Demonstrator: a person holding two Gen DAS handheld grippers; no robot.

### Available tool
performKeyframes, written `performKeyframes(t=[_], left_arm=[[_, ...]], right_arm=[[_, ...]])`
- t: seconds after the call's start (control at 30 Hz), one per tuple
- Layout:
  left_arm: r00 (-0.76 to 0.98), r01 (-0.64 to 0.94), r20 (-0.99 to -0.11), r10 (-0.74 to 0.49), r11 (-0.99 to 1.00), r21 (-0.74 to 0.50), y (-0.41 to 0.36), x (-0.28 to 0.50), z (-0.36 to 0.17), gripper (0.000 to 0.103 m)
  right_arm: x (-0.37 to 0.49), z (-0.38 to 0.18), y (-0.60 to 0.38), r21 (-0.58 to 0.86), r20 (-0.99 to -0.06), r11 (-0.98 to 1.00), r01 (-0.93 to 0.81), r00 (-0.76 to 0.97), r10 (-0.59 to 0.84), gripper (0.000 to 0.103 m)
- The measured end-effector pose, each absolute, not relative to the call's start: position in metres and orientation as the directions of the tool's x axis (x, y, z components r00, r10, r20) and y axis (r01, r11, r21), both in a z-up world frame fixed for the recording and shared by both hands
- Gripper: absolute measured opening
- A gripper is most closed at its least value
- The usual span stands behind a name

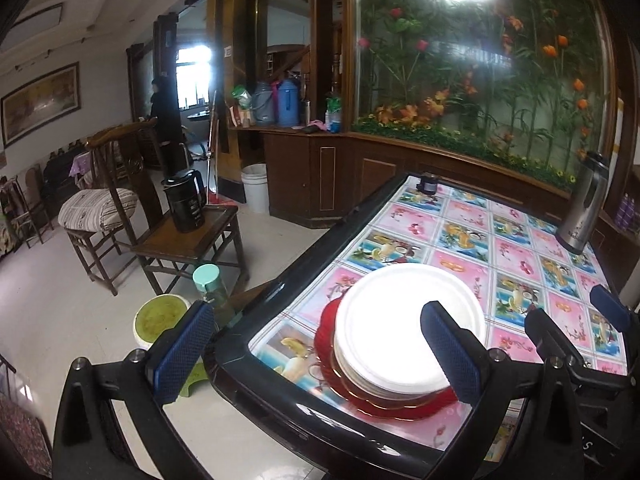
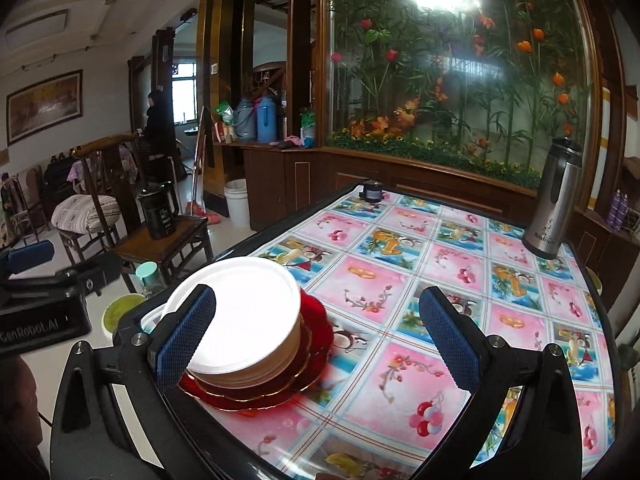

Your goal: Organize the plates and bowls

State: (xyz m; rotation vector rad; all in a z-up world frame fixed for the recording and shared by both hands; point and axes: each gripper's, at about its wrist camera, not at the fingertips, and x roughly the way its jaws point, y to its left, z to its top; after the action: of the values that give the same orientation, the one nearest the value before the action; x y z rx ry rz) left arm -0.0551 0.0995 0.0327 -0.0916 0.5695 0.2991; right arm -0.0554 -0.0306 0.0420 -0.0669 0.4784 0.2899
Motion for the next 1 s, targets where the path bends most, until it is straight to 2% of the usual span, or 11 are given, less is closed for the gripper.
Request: performKeyframes(t=[0.63,1.0], left_arm=[[0.774,-0.403,-0.545,0.322,0.915,-0.033,0.134,-0.047,0.030,0.103],[0.806,-0.332,-0.543,0.235,0.939,-0.086,0.140,-0.040,0.030,0.103]], right_arm=[[-0.035,0.037,-0.005,0.091,-0.512,0.932,-0.351,0.786,0.347,0.103],[-0.023,0.030,-0.004,0.119,-0.532,0.937,-0.329,0.776,0.340,0.103]])
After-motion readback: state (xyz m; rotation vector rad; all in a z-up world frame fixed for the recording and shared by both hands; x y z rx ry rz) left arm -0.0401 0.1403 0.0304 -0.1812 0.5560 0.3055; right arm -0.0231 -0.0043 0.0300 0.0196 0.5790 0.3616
